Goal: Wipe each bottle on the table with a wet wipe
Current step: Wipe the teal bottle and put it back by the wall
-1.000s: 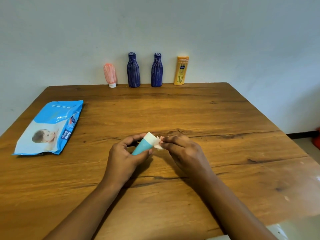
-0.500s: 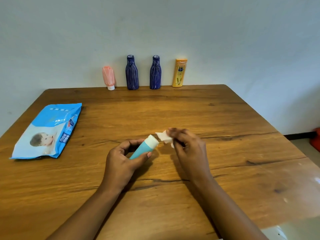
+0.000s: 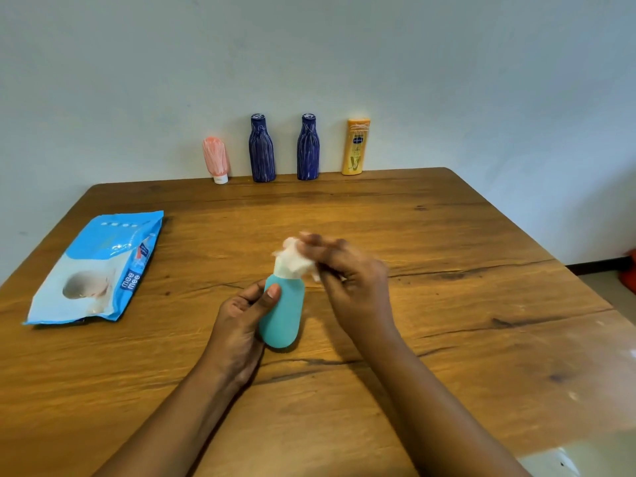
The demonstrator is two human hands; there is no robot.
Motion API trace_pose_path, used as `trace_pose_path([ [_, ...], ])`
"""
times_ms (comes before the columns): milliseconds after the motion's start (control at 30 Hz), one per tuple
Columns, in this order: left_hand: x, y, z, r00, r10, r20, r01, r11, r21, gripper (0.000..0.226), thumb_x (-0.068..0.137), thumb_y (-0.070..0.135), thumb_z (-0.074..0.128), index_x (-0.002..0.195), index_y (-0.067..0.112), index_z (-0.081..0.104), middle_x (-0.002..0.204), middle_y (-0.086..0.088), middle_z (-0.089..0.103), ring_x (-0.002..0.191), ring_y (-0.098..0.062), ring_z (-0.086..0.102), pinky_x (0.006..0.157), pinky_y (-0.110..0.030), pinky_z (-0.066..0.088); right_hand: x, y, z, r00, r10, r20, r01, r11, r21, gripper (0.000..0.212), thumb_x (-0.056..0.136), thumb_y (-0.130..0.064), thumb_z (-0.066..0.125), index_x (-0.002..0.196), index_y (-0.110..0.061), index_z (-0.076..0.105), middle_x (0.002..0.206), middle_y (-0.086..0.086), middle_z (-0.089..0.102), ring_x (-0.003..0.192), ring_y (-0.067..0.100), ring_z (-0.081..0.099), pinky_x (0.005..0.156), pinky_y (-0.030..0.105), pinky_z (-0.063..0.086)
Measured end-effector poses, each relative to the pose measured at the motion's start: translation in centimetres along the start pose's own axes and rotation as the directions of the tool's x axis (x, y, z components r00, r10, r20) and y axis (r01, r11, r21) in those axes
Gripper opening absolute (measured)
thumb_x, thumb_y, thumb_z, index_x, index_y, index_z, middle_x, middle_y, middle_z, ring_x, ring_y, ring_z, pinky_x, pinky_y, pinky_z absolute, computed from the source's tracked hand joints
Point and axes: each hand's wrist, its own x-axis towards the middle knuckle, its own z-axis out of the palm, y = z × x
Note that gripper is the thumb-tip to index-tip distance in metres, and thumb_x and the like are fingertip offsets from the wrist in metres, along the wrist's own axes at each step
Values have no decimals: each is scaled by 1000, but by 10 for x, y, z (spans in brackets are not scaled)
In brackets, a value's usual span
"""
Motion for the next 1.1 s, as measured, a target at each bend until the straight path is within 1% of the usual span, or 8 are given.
trace_pose_path([
  [133,-1,2,-4,996,-72,57,76,995,-67,76,38,44,93,99,5,72,92,-14,71,78,-19,68,66,-28,58,12,13,1,948,-188,258,224,967,-117,25,85,-1,53,104,-5,70,110,7,68,105,16,62,88,28,51],
  [333,-1,6,1,985,-149,87,165,961,-223,69,29,37,96,88,6,77,91,-15,72,77,-20,71,62,-31,59,6,21,-7,999,-38,-30,34,992,-119,27,82,5,60,106,-6,69,113,6,67,106,11,61,90,30,52],
  [533,-2,8,-4,962,-227,153,268,898,-350,68,31,21,98,93,5,75,90,-15,70,72,-21,71,57,-32,59,3,21,10,888,-383,257,435,880,-191,20,84,1,62,103,0,69,111,14,66,105,26,60,90,32,49],
  [600,-2,9,-5,959,-232,161,277,885,-374,72,32,24,97,96,2,74,89,-16,70,70,-20,70,57,-31,59,5,34,1,932,-301,204,345,910,-230,18,83,1,63,99,-2,71,108,12,68,100,23,62,84,32,52],
  [700,-4,10,-1,963,-210,170,257,906,-337,77,33,29,97,100,1,72,91,-15,70,70,-19,70,57,-32,59,11,23,-7,990,139,2,-139,989,-40,23,80,4,64,98,-9,71,105,0,68,98,8,63,80,21,52],
  [800,-6,7,2,984,-130,118,153,965,-212,71,30,38,96,91,7,76,86,-13,71,69,-18,70,57,-30,58,26,1,4,817,538,206,-576,773,265,21,84,1,62,98,-11,71,94,-2,71,85,7,65,71,21,49],
  [900,-5,7,2,998,11,62,-8,999,-45,69,32,49,93,89,14,77,85,-6,73,73,-13,68,60,-25,56,32,-10,4,711,572,410,-702,620,352,24,84,7,55,90,-9,71,82,0,70,71,8,62,65,23,50],
  [1100,-6,8,1,975,221,-19,-215,964,154,62,34,60,87,86,28,77,88,5,74,79,-4,67,62,-20,54,31,-21,-22,634,600,489,-774,486,406,24,84,11,53,85,-6,70,72,2,70,61,6,63,59,17,53],
])
